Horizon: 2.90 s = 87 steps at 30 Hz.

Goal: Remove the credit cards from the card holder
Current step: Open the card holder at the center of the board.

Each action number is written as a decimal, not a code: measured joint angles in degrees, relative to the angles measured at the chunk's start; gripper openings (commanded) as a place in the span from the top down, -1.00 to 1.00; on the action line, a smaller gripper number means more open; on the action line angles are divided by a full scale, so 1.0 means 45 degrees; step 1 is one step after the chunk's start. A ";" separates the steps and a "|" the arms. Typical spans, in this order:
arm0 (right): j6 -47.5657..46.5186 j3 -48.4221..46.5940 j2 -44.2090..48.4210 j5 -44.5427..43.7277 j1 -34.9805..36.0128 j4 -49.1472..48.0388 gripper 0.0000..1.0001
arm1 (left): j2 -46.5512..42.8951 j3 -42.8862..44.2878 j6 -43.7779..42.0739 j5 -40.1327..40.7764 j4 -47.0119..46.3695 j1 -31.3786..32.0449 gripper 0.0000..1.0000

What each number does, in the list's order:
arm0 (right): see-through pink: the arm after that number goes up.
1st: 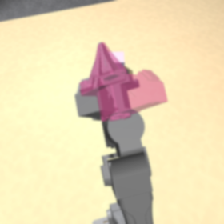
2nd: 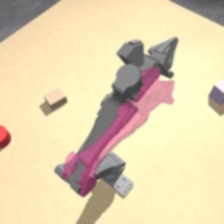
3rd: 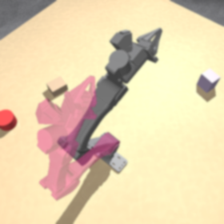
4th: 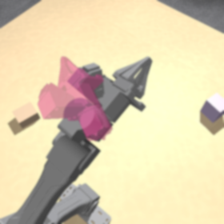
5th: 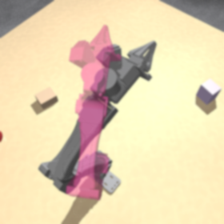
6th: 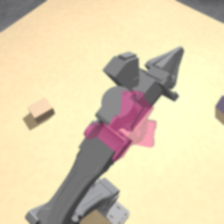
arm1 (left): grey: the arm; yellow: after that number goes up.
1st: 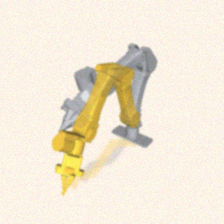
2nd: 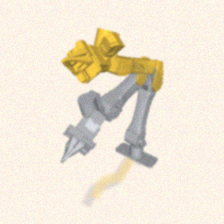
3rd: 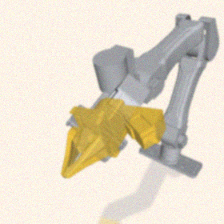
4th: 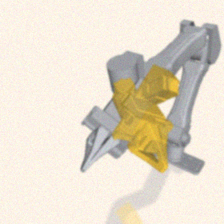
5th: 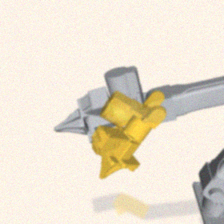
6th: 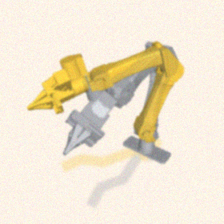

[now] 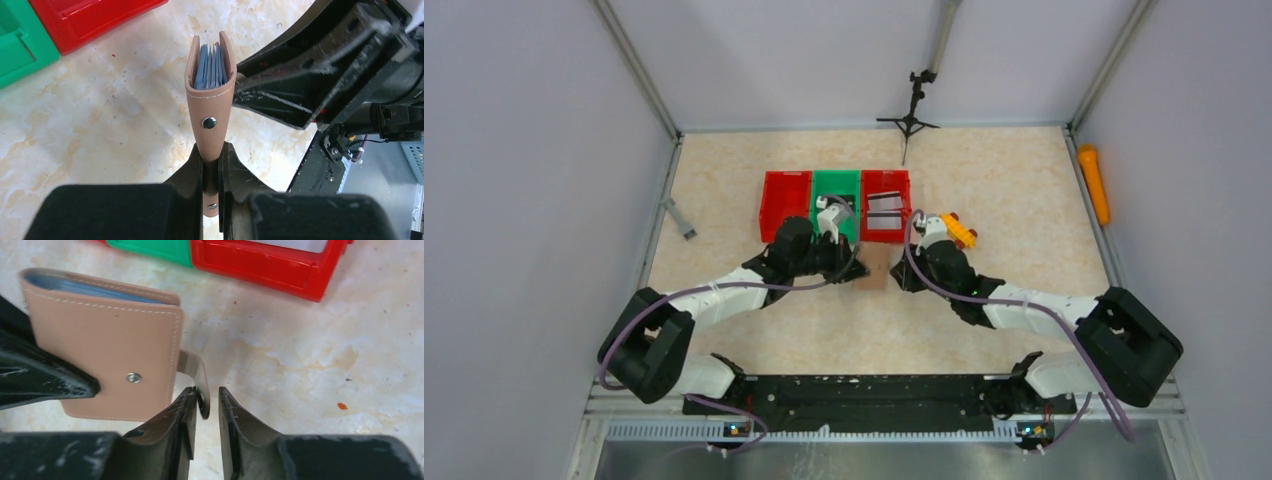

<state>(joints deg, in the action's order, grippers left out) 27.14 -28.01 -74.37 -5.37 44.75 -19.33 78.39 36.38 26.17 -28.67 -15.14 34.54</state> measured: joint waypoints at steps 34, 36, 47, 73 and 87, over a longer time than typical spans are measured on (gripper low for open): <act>0.0112 0.0724 0.1088 0.1943 -0.0568 -0.1234 1.00 | 0.0777 0.1078 -0.0243 0.2866 0.2506 0.0024 -0.52; 0.0092 0.0724 0.1054 0.1943 -0.0568 -0.1234 1.00 | 0.1107 0.1209 -0.0253 0.2963 0.2696 0.0024 -0.47; 0.0136 0.0092 0.0466 0.0282 -0.0583 0.0272 1.00 | 0.1690 0.1491 -0.0311 0.3619 0.3089 0.0015 -0.45; 0.0787 -0.1569 -0.1894 -0.1870 -0.1263 0.3716 0.90 | 0.2312 0.1112 0.0680 0.1744 0.2395 -0.1316 -0.15; 0.0724 0.0010 -0.0393 0.0461 -0.1321 0.0996 -0.51 | 0.3808 0.2181 0.0855 0.1224 0.3123 -0.1559 0.22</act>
<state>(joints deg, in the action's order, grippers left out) 30.39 -27.97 -76.14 -3.29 38.81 -14.85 95.53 46.19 30.02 -23.16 -1.08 27.53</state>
